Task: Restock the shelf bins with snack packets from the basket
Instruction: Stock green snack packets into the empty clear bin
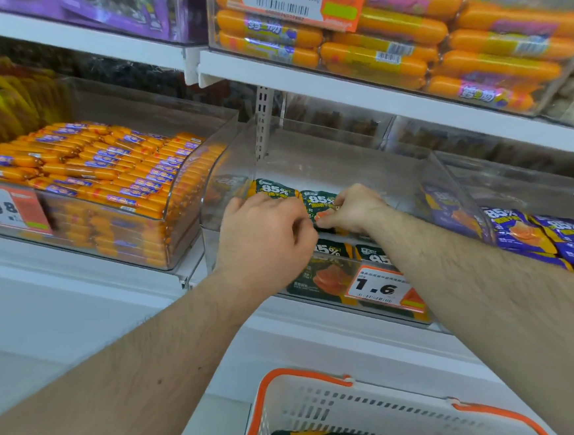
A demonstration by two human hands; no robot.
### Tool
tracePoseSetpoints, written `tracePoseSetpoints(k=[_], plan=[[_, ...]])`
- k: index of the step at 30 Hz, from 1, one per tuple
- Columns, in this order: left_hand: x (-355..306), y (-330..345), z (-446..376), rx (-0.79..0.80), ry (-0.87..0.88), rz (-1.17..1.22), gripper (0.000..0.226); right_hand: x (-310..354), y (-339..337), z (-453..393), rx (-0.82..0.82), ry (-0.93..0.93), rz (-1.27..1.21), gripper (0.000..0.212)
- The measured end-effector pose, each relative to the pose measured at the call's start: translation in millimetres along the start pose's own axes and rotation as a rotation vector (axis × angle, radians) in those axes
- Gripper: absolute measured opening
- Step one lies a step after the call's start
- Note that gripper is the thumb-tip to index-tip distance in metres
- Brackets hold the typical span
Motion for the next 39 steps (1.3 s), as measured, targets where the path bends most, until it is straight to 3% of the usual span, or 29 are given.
tracePoseSetpoints(k=[3, 5, 7, 9, 11, 13, 16, 21, 23, 24, 28, 31, 35, 39], plan=[[-25.2, -10.7, 2.5, -0.029, 0.107, 0.142, 0.024, 6.0, -30.8, 23.9, -0.126, -0.023, -0.124, 0.036], [-41.7, -9.6, 10.9, 0.061, 0.108, 0.290, 0.021, 8.0, -53.7, 54.9, -0.303, -0.077, -0.233, 0.021], [-58.0, 12.9, 29.2, 0.331, 0.070, 0.394, 0.018, 6.5, -70.9, 101.9, -0.562, -0.185, -0.324, 0.015], [-76.5, 41.4, 57.9, 0.614, 0.154, 0.371, 0.020, 0.1, -73.0, 154.9, -0.793, -0.353, -0.461, 0.019], [-87.4, 64.3, 88.1, 0.824, 0.260, 0.276, 0.026, -11.9, -53.5, 192.2, -0.851, -0.494, -0.567, 0.022], [-85.2, 81.4, 113.0, 0.955, 0.276, 0.196, 0.032, -30.7, -15.7, 208.4, -0.773, -0.518, -0.640, 0.026], [-81.0, 97.9, 143.4, 1.112, 0.299, 0.091, 0.027, -73.1, 58.5, 210.7, -0.534, -0.338, -0.709, 0.026], [-76.9, 110.7, 171.7, 1.301, 0.270, 0.051, 0.009, -161.9, 198.2, 219.3, 0.000, 0.162, -0.288, 0.029], [-78.7, 114.5, 177.4, 1.333, 0.280, 0.047, 0.010, -192.8, 245.7, 235.0, 0.201, 0.280, -0.193, 0.013], [-79.3, 116.1, 179.1, 1.345, 0.280, 0.043, 0.011, -204.9, 265.3, 243.8, 0.298, 0.332, -0.141, 0.021], [-78.7, 118.6, 181.8, 1.380, 0.282, 0.014, 0.013, -225.6, 311.7, 259.6, 0.529, 0.253, 0.170, 0.103], [-75.2, 120.5, 183.6, 1.411, 0.276, -0.011, 0.015, -225.3, 327.5, 263.9, 0.620, 0.139, 0.272, 0.118], [-72.6, 123.8, 183.2, 1.419, 0.264, -0.019, 0.009, -219.8, 332.0, 264.9, 0.590, -0.007, 0.430, 0.095], [-74.2, 124.7, 178.7, 1.418, 0.257, -0.009, 0.009, -190.7, 315.9, 266.7, 0.471, -0.288, 0.495, 0.031]])
Point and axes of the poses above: each hand's wrist, its own z-axis away from the middle knuckle, its own y-axis out of the palm, x = y × z, the point moved 8 cm from there along -z, towards the middle knuckle, and after that the axes turned 3 degrees about -z, right-handed, at the moved point
